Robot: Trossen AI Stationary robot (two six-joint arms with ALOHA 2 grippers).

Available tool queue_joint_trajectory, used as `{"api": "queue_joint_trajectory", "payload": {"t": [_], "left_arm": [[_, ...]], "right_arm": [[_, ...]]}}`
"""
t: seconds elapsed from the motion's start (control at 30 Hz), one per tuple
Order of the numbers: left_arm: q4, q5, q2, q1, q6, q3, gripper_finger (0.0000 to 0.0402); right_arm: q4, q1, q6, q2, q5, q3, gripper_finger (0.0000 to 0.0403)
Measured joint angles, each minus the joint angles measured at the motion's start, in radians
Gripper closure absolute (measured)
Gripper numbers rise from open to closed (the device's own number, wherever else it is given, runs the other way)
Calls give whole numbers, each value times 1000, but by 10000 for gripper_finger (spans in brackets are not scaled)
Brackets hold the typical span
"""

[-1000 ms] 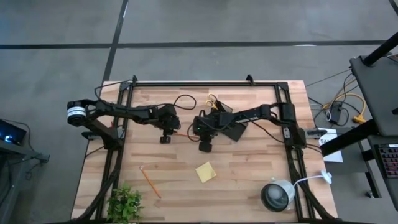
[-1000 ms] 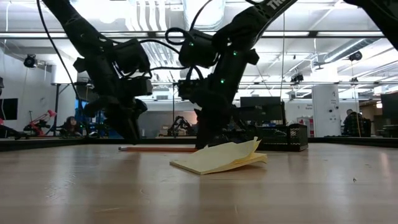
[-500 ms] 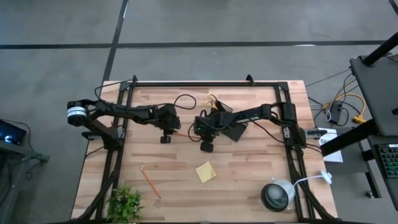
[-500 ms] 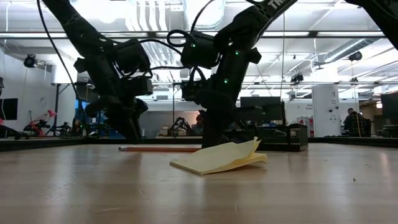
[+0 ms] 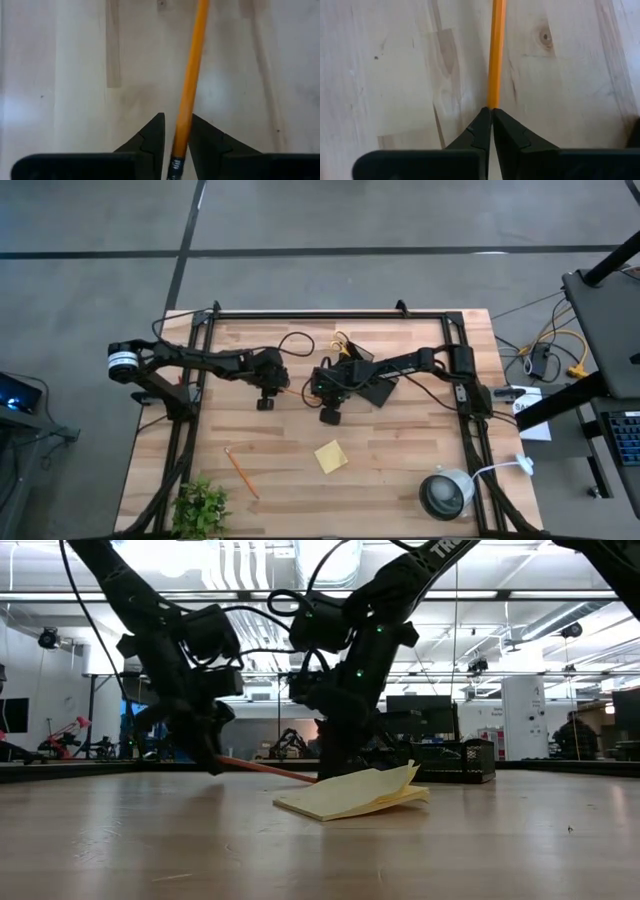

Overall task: Pick and place office supplies into organizer
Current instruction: Put the top yellow pencil into the black desk organizer

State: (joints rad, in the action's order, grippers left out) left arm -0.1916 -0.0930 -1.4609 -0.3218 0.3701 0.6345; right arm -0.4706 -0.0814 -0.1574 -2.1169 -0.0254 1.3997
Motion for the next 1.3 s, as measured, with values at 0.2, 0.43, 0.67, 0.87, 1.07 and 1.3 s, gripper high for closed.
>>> {"api": "queue_joint_trajectory", "payload": {"t": [0.2, 0.43, 0.67, 0.87, 1.07, 1.3], "left_arm": [[-12, 21, 0, -17, 30, 0, 337], [-28, -19, 0, -28, 59, 1, 353], [-54, -28, 0, -26, 75, 14, 394], [-197, 69, 2, -27, 120, 95, 398], [-341, 163, 34, -26, 183, 260, 399], [-649, 372, 46, -19, 377, 629, 400]], "right_arm": [[9, 0, 0, -6, 1, 1, 394], [11, 0, 0, -8, 1, 0, 394], [10, 0, -18, -7, 2, -1, 394], [-39, 18, -60, 16, 13, -4, 395], [-231, 65, -186, 69, 50, -17, 391], [-319, 274, -512, 269, 237, -158, 370]]}}
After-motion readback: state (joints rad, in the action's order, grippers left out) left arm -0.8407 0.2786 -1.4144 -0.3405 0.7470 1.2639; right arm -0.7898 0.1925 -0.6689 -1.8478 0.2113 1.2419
